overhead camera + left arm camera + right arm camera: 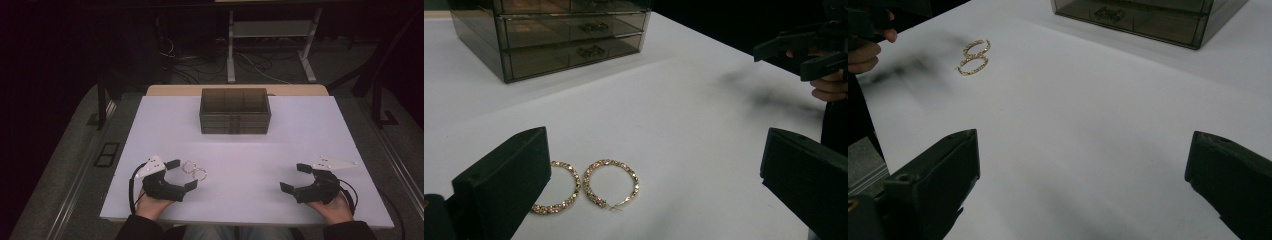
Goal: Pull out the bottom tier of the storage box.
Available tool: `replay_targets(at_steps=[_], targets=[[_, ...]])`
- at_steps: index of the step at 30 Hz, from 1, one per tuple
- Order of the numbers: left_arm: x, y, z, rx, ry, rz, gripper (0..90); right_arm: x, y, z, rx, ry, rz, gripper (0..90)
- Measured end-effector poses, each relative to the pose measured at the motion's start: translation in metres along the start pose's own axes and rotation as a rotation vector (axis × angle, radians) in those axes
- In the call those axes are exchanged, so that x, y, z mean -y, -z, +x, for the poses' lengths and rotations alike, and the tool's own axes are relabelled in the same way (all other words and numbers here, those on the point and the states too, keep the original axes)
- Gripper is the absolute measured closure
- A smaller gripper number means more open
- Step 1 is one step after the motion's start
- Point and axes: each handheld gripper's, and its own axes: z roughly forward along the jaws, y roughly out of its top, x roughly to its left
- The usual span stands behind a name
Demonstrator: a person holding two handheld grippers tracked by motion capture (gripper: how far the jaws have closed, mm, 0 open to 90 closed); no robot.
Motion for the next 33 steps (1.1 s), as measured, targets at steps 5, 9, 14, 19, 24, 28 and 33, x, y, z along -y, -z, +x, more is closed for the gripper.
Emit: replay_targets(at_steps=[5,9,14,19,24,28,33], targets=[[0.000,-0.002,0.000,0.007,0.000,0.011,0.0,0.000,0.001,-0.001,-0.003,0.004,0.006,0.6],[-0.001,-0.004,-0.002,0.017,-0.003,0.026,0.0,0.001,0.001,-0.001,-0.001,-0.003,0.002,0.5],[-0.003,-0.005,-0.003,0.025,-0.002,0.031,0.0,0.001,0.002,-0.001,0.000,-0.003,-0.001,0.5],[-0.005,-0.006,-0.005,0.033,-0.004,0.042,0.0,0.001,0.002,-0.001,0.000,-0.005,-0.002,0.6],[-0.012,-0.007,-0.007,0.035,-0.006,0.044,0.0,0.002,0.004,-0.002,0.006,-0.010,-0.006,0.6],[-0.020,-0.009,-0.009,0.043,-0.016,0.072,0.0,0.002,0.005,-0.003,0.006,-0.018,-0.012,0.5],[-0.027,-0.011,-0.006,0.045,-0.002,0.087,0.0,0.002,0.006,-0.004,0.006,-0.015,-0.016,0.6]])
